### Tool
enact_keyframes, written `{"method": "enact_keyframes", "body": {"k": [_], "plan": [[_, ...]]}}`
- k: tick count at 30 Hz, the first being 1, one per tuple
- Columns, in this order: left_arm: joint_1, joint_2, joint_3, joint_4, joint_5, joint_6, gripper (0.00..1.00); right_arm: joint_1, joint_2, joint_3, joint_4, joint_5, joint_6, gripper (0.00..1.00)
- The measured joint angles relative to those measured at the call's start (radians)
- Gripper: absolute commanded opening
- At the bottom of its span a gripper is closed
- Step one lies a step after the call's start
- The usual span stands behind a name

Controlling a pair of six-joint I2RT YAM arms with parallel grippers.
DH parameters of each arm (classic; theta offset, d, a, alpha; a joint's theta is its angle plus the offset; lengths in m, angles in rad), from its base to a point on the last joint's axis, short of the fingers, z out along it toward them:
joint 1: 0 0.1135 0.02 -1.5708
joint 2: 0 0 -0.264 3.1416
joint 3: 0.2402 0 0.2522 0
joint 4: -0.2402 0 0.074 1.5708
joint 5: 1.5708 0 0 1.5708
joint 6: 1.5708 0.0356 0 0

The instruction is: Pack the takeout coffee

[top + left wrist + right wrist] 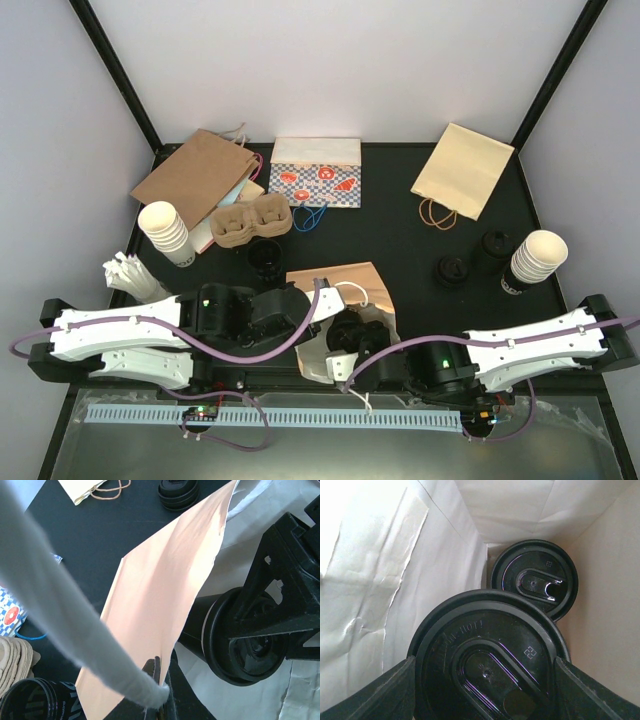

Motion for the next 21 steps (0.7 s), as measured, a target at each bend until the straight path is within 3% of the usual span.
{"method": "enact_keyframes", "body": {"k": [21], "plan": [[-0.032, -0.011, -0.009, 0.0, -0.027, -0.033, 0.02, -0.008, -0.027, -0.093, 0.045, 0.099, 0.02, 0.43]]}}
